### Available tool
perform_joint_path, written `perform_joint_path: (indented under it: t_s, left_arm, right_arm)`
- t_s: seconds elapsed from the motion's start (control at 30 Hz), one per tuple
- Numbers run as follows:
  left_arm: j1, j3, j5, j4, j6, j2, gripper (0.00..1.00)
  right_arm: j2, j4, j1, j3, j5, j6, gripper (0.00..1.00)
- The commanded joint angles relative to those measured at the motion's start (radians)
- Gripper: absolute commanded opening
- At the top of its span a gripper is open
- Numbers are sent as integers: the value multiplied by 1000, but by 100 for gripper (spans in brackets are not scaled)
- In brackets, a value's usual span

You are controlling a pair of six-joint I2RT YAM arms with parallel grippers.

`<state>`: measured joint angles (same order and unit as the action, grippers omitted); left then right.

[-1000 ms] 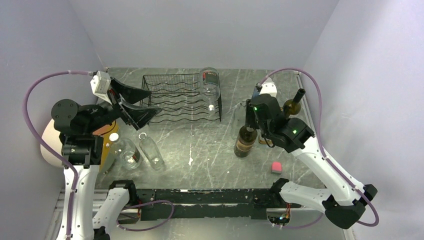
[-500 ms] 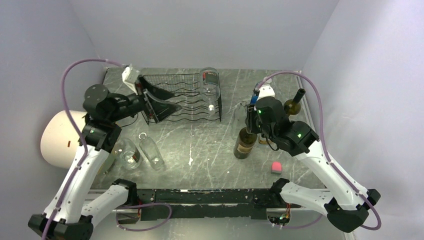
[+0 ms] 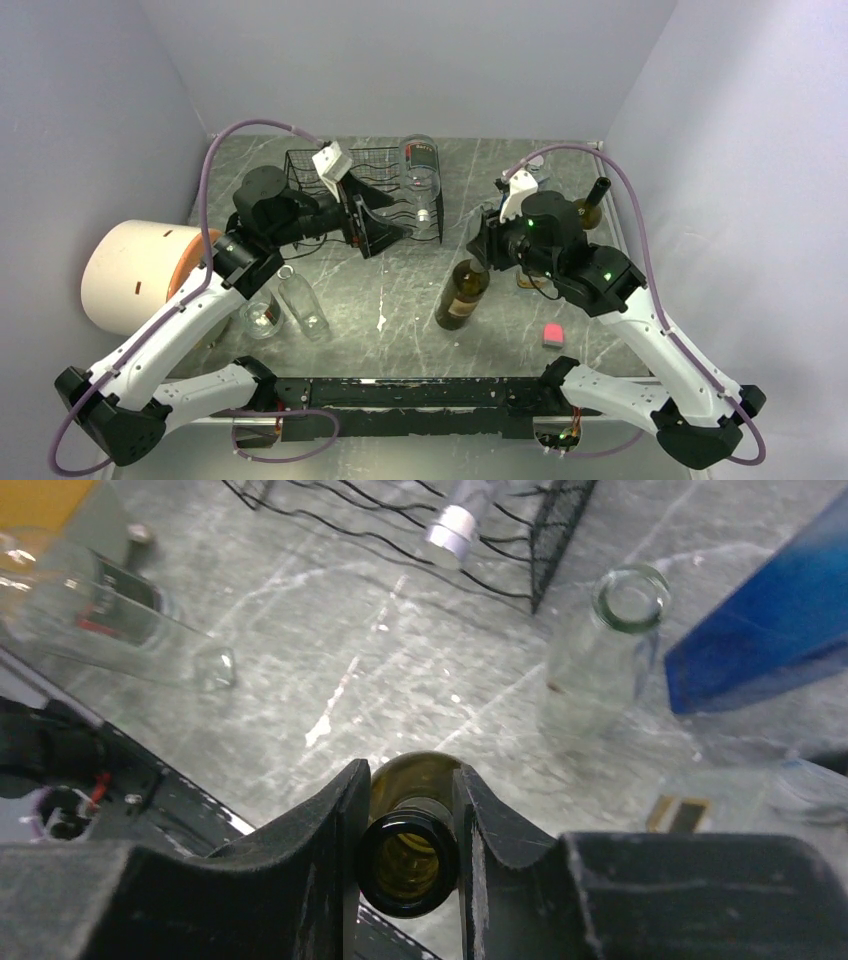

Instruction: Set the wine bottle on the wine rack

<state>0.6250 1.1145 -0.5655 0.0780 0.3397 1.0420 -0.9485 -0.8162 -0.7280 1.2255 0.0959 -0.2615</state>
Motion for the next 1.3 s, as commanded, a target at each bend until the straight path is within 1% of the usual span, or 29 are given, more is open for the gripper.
perform_joint_path:
  t_s: [0.0, 0.07, 0.2, 0.3, 0.4, 0.6, 0.83, 0.9, 1.0, 1.13, 1.2, 1.23, 1.27]
  left_arm:
    - [34, -74, -26, -79, -156, -11, 99]
    - [55, -129, -46, -121, -200, -10, 99]
    - [113, -153, -1, -124, -263, 28, 99]
    - [159, -184, 84, -135, -313, 51, 99]
    - [185, -228, 159, -183, -350, 61, 99]
    - [213, -260, 289, -232, -403, 105, 99]
    - [217, -280, 294, -283, -459, 148, 99]
    - [217, -313, 267, -326, -481, 144, 99]
    - [218, -356, 273, -384, -498, 140, 99]
    - [217, -362, 197, -395, -524, 152, 99]
    - [217, -353, 181, -383, -540, 164, 95]
    - [217, -355, 182, -388, -545, 164, 91]
    - [217, -361, 181, -399, -549, 162, 84]
  right_arm:
    - [3, 235, 1, 41, -68, -55, 0]
    - [3, 295, 1, 30, -65, -83, 0]
    - [-7, 378, 1, 29, -52, -135, 0]
    - [-21, 411, 0, 43, -10, -178, 0]
    - [-42, 423, 0, 70, 14, -205, 0]
    - [-86, 405, 2, 137, 0, -232, 0]
    - [-84, 413, 2, 160, -30, -239, 0]
    - [-76, 422, 2, 157, -35, -250, 0]
    - [-65, 433, 2, 154, -55, -261, 0]
    - [-60, 426, 2, 161, -97, -265, 0]
    - [-56, 428, 2, 158, -115, -271, 0]
    - [-50, 431, 2, 154, -122, -273, 0]
    - [-46, 431, 2, 151, -125, -276, 0]
